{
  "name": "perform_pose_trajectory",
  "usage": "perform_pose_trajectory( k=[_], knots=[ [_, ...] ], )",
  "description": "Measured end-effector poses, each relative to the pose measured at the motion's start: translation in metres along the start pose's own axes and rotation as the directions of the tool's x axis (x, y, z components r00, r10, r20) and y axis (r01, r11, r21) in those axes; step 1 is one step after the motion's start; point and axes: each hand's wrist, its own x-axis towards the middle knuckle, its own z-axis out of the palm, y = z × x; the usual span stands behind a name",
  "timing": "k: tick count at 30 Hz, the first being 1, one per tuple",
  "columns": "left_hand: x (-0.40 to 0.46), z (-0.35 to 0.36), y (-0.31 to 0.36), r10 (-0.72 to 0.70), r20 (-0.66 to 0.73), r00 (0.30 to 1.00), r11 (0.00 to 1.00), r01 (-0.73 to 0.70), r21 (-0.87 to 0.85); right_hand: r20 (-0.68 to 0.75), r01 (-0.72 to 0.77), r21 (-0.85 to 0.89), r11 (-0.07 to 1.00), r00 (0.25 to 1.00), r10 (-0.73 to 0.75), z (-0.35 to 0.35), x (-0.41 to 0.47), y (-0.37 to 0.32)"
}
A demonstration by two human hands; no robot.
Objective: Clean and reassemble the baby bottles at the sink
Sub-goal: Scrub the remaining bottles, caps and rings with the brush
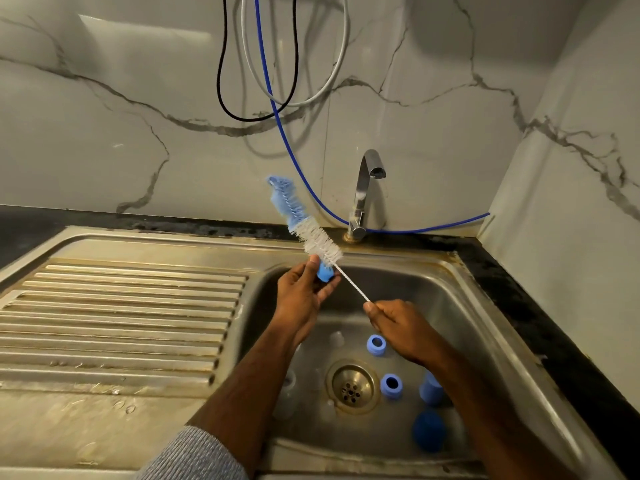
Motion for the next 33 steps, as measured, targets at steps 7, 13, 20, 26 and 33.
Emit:
perform_pose_trajectory(
  k=[7, 13, 20, 26, 33],
  knots=[
    [0.008, -0.008, 0.008, -0.007, -0.054, 0.998, 0.992, 0.0, -0.13, 0.007, -0.062, -0.022, 0.998, 0.998, 0.062, -0.016, -0.001, 0.012],
    [0.005, -0.003, 0.007, 0.026, -0.047, 0.999, 0.99, -0.033, -0.135, 0.082, -0.06, 0.053, 0.997, 0.995, 0.056, -0.012, 0.002, 0.006],
    [-0.003, -0.001, 0.003, 0.034, 0.104, 0.994, 0.978, -0.054, 0.203, -0.013, -0.037, 0.004, 0.999, 0.999, 0.037, -0.013, 0.002, 0.011],
    [0.005, -0.007, 0.015, 0.045, 0.022, 0.999, 0.997, -0.043, -0.061, 0.103, -0.055, 0.106, 0.993, 0.994, 0.044, -0.029, 0.0, 0.02],
    [-0.002, -0.003, 0.003, 0.115, 0.14, 0.983, 0.917, -0.16, 0.365, -0.013, -0.008, -0.002, 1.0, 1.0, 0.008, -0.013, 0.005, 0.013]
  ],
)
